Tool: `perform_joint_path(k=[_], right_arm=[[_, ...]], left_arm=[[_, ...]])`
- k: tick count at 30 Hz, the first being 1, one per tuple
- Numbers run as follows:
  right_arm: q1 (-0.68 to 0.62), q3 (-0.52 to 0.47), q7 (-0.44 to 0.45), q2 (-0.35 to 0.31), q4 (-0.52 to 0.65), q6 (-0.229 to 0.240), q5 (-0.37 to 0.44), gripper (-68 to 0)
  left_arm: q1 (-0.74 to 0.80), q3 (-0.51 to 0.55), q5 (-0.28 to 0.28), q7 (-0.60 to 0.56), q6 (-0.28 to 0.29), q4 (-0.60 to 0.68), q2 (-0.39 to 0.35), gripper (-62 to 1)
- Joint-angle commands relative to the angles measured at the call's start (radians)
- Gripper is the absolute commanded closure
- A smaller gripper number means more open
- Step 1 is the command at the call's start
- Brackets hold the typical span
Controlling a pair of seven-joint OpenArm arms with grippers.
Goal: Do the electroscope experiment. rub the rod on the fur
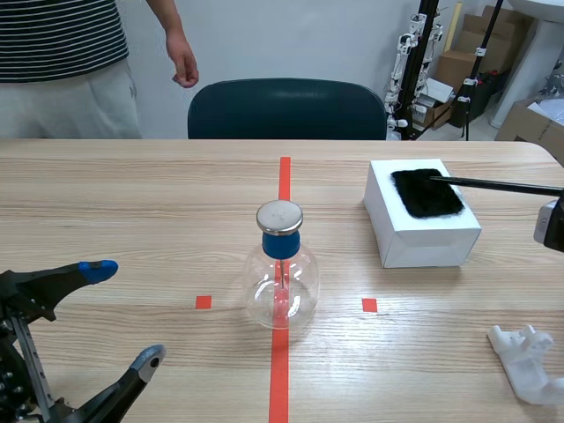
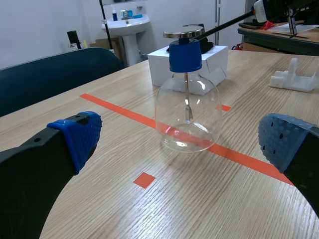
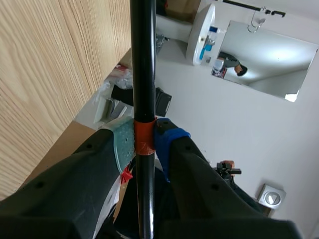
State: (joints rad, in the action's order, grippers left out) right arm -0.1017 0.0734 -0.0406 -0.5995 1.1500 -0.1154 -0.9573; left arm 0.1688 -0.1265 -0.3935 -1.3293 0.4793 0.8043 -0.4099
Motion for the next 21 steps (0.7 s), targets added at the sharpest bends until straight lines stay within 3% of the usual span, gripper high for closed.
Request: perform_joint_path(k=[1, 7, 15, 21], right_arm=[[0.007, -0.008, 0.013, -0.026, 0.013, -0.012, 0.000, -0.6], [0.007, -0.007, 0.138, -0.026, 0.013, -0.011, -0.001, -0.6], [0.007, -0.007, 0.017, -0.026, 0.013, -0.011, -0.001, -0.6], [0.002, -0.007, 0.132, -0.026, 0.013, -0.011, -0.009, -0.6]], left_arm=[[-0.003, 0.002, 0.008, -0.014, -0.001, 0.006, -0.001, -62.3], [-0.003, 0.002, 0.008, -0.014, -0.001, 0.006, -0.001, -62.3], [-0.003, 0.002, 0.008, -0.014, -0.001, 0.006, -0.001, -62.3], [-0.003, 0.002, 0.008, -0.014, -0.001, 0.006, -0.001, -62.3]])
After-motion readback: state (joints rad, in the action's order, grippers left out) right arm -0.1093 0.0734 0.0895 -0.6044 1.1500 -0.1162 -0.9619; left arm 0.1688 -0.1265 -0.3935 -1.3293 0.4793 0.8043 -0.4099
